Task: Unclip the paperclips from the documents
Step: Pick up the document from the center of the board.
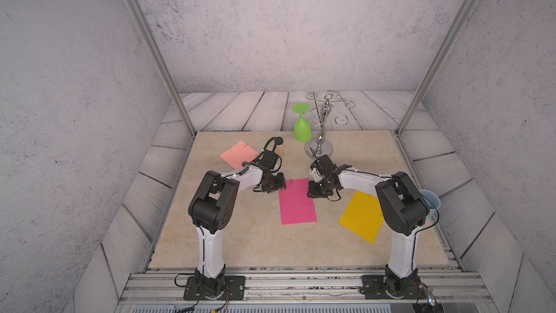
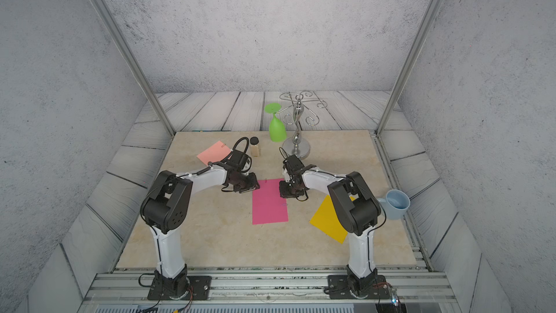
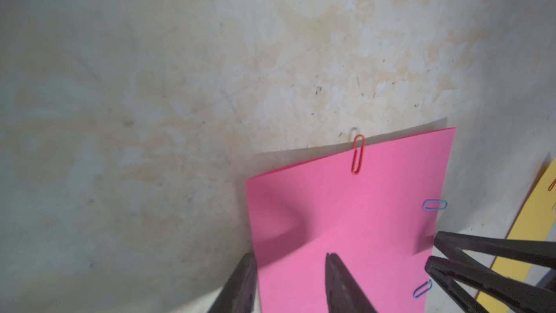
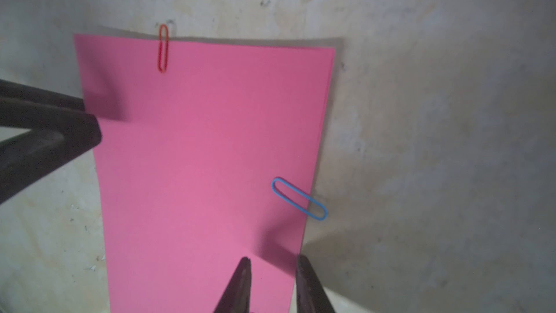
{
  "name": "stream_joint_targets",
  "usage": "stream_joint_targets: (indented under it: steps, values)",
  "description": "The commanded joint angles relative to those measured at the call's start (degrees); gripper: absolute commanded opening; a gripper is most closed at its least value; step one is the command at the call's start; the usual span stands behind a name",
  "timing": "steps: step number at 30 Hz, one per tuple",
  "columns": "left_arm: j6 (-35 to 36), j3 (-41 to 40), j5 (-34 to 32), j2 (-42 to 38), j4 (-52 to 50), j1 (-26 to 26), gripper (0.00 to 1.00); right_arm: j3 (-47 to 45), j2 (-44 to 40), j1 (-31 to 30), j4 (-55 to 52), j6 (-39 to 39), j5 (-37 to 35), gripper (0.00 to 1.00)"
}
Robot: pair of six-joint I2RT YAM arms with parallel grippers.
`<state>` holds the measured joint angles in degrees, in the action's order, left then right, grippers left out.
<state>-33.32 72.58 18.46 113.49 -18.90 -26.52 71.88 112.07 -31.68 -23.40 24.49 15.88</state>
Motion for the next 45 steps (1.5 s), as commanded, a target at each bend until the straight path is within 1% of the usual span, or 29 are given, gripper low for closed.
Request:
stream_joint_targets:
  steps: [1, 14, 20, 25, 31, 33, 38, 45]
  values:
    - [-1.0, 0.2, -1.0, 2.3, -1.4, -0.1, 0.42, 0.1, 3.8, 0.0, -2.4, 0.4, 0.5, 0.28]
    - [-1.8, 0.1, 0.5, 3.7, -0.4, -0.2, 0.4, 0.9, 5.2, 0.0, -2.9, 0.3, 3.4, 0.3]
    - [-2.1, 0.0, 0.9, 3.5, -0.2, -0.2, 0.41, 0.9, 5.4, 0.1, -3.3, 0.2, 3.7, 0.32]
    - [-2.3, -1.3, 1.0, 1.9, 0.7, 0.2, 0.42, 0.6, 5.1, 0.1, -3.4, 0.1, 3.3, 0.34]
    - [-3.3, -2.8, 2.5, 1.0, 2.3, 0.9, 0.42, 0.6, 5.0, 0.0, -3.0, 0.3, 4.8, 0.38]
    - [-3.4, -3.2, 2.5, 0.5, 2.4, 0.9, 0.44, 0.5, 4.8, 0.1, -2.8, 0.5, 5.0, 0.4]
    - [-3.8, -4.3, 3.1, -0.1, 4.3, 1.4, 0.45, 0.1, 5.1, 0.1, -2.6, 0.5, 5.3, 0.41]
    - [-3.5, -5.2, 2.8, -2.1, 3.5, 2.8, 0.46, 0.0, 4.9, 0.1, -3.5, 0.1, 5.1, 0.43]
